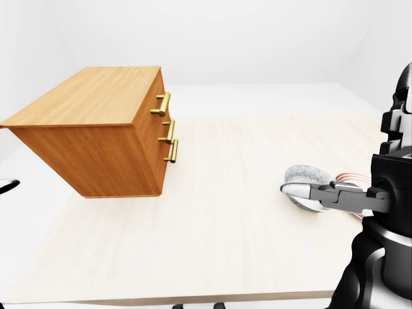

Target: Put the bowl on top of the cabinet.

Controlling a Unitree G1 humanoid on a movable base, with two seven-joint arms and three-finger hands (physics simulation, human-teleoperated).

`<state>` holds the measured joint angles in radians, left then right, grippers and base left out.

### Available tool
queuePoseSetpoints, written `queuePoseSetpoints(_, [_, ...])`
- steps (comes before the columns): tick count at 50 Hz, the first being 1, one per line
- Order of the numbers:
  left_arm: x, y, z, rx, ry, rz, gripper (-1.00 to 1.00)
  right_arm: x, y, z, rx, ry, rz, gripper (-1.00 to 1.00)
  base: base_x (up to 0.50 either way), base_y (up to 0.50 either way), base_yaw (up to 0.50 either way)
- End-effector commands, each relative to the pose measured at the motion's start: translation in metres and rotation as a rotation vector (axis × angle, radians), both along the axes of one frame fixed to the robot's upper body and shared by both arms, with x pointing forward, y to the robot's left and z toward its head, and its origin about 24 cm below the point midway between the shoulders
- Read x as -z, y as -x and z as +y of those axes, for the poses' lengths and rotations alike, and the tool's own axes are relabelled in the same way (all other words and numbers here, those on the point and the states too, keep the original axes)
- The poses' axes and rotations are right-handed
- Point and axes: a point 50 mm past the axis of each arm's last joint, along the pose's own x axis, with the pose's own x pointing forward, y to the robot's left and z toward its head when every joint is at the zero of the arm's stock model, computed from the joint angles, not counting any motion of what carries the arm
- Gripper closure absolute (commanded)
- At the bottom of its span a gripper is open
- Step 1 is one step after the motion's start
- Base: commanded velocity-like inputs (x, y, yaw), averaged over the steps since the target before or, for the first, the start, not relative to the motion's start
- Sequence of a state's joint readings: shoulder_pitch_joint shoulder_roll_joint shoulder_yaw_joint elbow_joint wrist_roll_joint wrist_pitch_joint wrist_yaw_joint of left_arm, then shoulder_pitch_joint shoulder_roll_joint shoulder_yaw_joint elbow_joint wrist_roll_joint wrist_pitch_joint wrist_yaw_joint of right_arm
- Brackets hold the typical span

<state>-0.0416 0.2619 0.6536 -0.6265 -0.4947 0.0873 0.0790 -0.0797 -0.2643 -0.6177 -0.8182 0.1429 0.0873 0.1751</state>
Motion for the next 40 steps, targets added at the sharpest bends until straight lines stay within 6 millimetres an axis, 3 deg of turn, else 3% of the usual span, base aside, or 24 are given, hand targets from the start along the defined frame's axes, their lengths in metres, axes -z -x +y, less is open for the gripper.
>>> queuePoseSetpoints(1, [0.000, 0.000, 0.000, 0.000, 0.000, -0.002, -1.00, 0.000, 0.000, 0.000, 0.001, 0.000, 0.001, -1.00, 0.13, 0.50, 0.00])
queuePoseSetpoints(22, [0.003, -0.001, 0.001, 0.002, 0.003, 0.014, -1.00, 0.000, 0.001, 0.001, 0.001, 0.002, -0.004, -1.00, 0.13, 0.50, 0.00])
queuePoseSetpoints(37, [0.003, -0.001, 0.001, 0.002, 0.000, 0.014, -1.00, -0.001, -0.008, -0.010, 0.038, 0.014, 0.023, -1.00, 0.00, 0.00, 0.00])
queuePoseSetpoints(38, [0.003, -0.001, 0.001, 0.001, 0.000, 0.014, -1.00, -0.009, -0.025, -0.023, 0.114, 0.158, 0.110, -1.00, 0.00, 0.00, 0.00])
queuePoseSetpoints(40, [0.003, -0.001, 0.001, 0.001, 0.000, 0.014, -1.00, -0.009, -0.032, -0.030, 0.147, 0.212, 0.167, -1.00, 0.00, 0.00, 0.00])
